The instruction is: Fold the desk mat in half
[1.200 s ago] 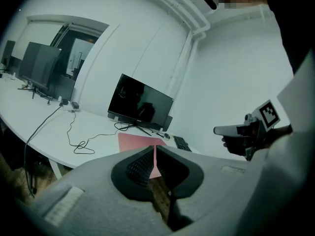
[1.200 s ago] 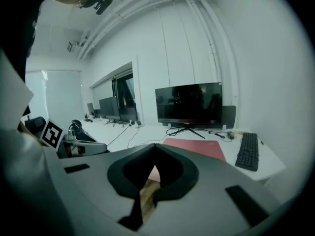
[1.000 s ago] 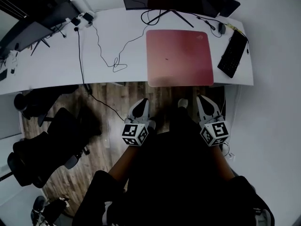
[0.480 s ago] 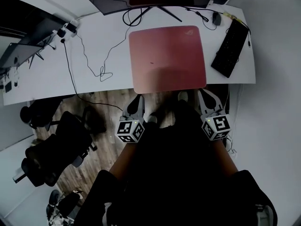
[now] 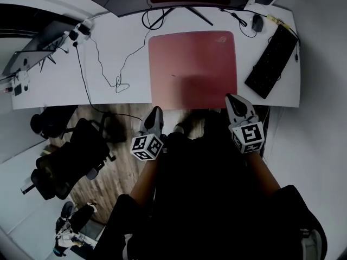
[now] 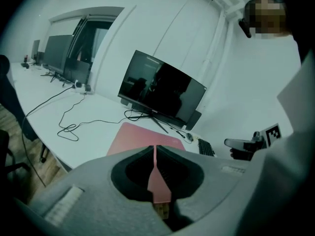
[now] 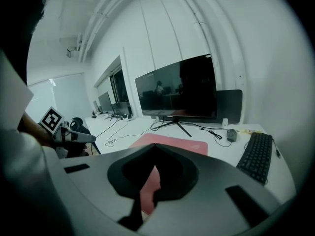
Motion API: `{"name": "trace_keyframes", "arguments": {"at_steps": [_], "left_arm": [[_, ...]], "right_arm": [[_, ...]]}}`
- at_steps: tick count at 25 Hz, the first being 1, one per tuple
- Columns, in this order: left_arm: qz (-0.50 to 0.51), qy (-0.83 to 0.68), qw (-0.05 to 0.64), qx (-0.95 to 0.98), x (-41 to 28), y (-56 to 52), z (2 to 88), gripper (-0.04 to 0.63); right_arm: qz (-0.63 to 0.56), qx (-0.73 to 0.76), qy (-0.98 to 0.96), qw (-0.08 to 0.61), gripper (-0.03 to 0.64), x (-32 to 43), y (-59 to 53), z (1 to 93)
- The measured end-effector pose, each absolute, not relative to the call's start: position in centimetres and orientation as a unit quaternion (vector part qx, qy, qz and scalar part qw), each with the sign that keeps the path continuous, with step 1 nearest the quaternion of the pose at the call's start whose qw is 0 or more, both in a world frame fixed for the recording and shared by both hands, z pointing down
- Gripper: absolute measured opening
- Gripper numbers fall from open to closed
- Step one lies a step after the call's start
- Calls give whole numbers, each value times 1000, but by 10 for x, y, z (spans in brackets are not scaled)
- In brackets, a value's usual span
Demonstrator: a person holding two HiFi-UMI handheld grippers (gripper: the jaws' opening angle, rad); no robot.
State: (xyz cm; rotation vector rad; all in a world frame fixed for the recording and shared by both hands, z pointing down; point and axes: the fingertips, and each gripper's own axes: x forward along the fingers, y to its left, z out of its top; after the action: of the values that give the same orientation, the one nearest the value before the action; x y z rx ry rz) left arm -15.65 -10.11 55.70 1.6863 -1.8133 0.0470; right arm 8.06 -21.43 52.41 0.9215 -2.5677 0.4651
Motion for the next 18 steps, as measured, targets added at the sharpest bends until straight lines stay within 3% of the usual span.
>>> {"name": "trace_keyframes", "arguments": {"at_steps": [18], "left_arm": [[36,-758,368,537,-171,-83,636,28]], "right_arm": [[172,294,-917,208,0,117,-268,539]]}}
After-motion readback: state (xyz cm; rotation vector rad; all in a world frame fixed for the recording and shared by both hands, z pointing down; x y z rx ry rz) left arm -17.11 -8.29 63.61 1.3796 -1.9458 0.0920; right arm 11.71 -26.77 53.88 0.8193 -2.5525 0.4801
